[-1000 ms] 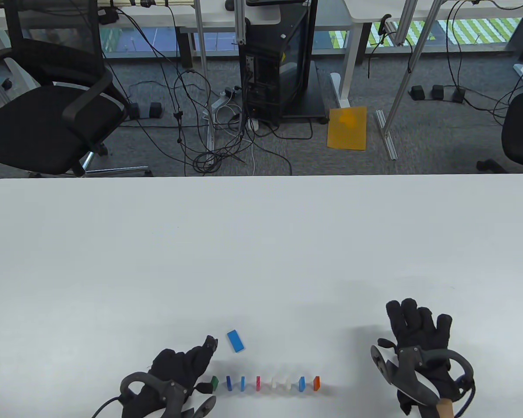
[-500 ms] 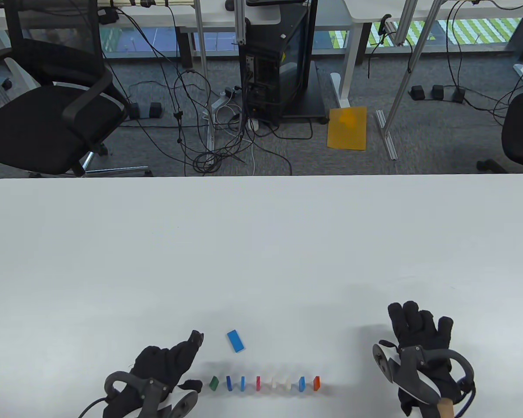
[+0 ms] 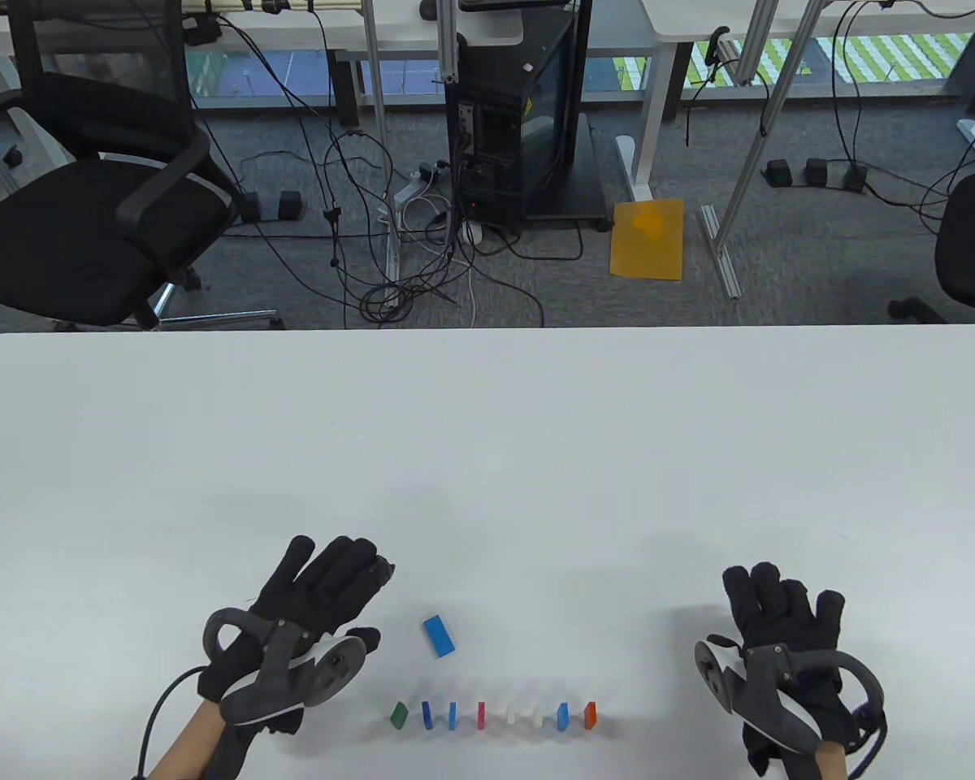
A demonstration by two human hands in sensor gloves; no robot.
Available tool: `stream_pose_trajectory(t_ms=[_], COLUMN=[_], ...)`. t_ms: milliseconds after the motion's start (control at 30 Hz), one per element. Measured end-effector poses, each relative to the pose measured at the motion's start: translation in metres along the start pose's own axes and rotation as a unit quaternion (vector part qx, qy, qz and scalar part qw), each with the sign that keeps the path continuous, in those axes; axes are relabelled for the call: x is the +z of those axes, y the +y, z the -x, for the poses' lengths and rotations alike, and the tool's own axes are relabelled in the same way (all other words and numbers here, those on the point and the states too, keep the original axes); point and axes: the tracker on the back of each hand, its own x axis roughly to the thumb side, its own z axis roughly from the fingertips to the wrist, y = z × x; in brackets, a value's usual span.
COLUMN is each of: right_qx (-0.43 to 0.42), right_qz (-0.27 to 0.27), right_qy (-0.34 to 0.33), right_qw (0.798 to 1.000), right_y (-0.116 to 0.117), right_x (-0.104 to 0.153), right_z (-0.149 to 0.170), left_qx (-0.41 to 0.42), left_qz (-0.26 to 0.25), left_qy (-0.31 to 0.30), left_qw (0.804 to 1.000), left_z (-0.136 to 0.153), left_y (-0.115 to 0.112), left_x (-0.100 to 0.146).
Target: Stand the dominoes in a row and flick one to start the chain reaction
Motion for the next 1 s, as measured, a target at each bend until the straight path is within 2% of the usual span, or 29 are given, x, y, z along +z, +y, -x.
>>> stream_pose_trajectory(t_ms=[67,200,333,533,733,1000], right_qx=[0.003,0.000,-0.006,0.001,-0.001,0.000], right_qz=[0.003,-0.002,-0.003,-0.005,-0.006,-0.007], right_qy=[-0.004,-0.001,0.005,0.000,-0.001,-0.003], right_qw=[1.000,1.000,1.000,1.000,1.000,1.000], right_y=[0.000,0.001,0.001,0.002,0.001,0.001], right_x=[0.000,0.000,-0.001,-0.001,-0.002,-0.002], right_z=[-0.001,0.001,0.004,0.002,0.002,0.002], left_qx=[0.034,0.044,0.014,-0.050,-0.063,-0.117], left_qz=[0.027,0.043,0.036,0.039,0.031,-0.004], left_qy=[-0.054,-0.091,-0.147,-0.224,-0.254,-0.261], left_qw=[0.998,0.994,0.988,0.972,0.965,0.958], left_z=[-0.004,-0.012,-0.029,-0.055,-0.063,-0.072], left_y=[-0.005,-0.011,-0.019,-0.043,-0.058,-0.057], left_x=[-0.009,-0.028,-0.044,-0.060,-0.064,-0.063])
